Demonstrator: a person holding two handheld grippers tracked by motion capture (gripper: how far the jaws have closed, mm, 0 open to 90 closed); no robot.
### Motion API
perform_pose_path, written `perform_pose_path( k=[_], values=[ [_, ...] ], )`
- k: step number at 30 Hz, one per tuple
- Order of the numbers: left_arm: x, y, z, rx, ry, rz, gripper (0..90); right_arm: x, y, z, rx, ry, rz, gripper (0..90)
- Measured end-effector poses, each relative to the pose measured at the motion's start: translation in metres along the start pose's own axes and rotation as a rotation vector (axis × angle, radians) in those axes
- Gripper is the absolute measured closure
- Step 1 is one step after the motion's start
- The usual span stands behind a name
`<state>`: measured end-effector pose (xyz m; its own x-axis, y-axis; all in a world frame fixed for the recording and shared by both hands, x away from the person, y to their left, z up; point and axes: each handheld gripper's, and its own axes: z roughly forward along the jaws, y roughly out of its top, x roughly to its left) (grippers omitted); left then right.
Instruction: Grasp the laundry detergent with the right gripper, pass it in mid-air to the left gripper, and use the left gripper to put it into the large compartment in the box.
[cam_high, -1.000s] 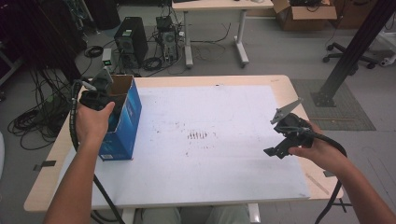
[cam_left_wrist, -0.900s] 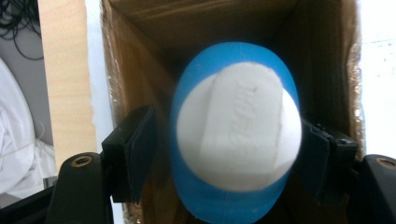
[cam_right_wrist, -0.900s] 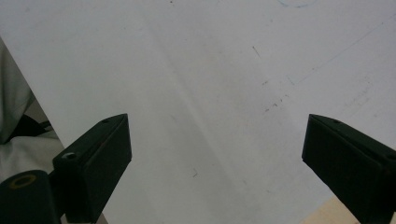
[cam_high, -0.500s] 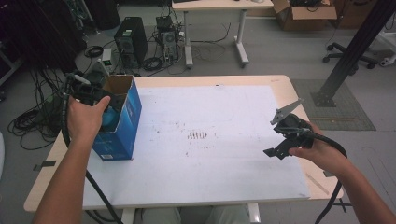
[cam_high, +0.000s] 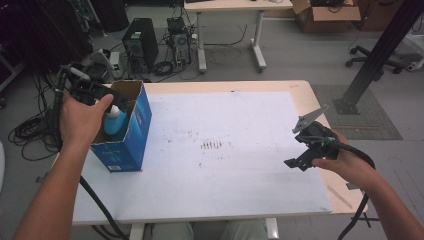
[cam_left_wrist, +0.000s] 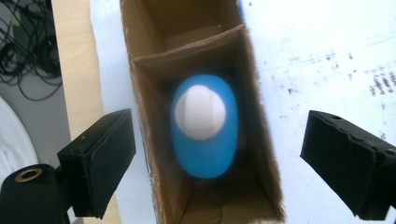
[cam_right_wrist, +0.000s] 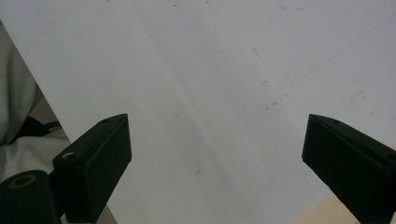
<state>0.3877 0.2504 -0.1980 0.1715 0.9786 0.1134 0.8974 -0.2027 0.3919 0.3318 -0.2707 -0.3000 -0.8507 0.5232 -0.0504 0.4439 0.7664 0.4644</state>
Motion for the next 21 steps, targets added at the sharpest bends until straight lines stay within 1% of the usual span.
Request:
perform_pose_path(
  k=[4, 7, 12, 16, 21],
  values=[
    [-0.006, 0.003, -0.016, -0.013, -0.005, 0.034, 8.7, -0.001, 0.0, -0.003, -0.004, -0.001, 0.005, 8.2],
    [-0.015, 0.005, -0.028, -0.019, -0.005, 0.073, 8.6, -0.001, 0.0, -0.004, -0.007, -0.003, 0.006, 8.1],
    [-0.029, 0.009, -0.043, -0.034, -0.01, 0.127, 8.5, 0.0, 0.0, -0.005, -0.008, -0.004, 0.005, 8.1],
    [-0.043, 0.013, -0.051, -0.025, -0.025, 0.182, 8.4, 0.001, 0.0, -0.006, -0.007, -0.003, 0.007, 8.1],
    [-0.058, 0.017, -0.056, -0.02, -0.044, 0.228, 8.4, 0.001, -0.002, -0.007, -0.009, -0.001, 0.012, 8.1]
  ],
)
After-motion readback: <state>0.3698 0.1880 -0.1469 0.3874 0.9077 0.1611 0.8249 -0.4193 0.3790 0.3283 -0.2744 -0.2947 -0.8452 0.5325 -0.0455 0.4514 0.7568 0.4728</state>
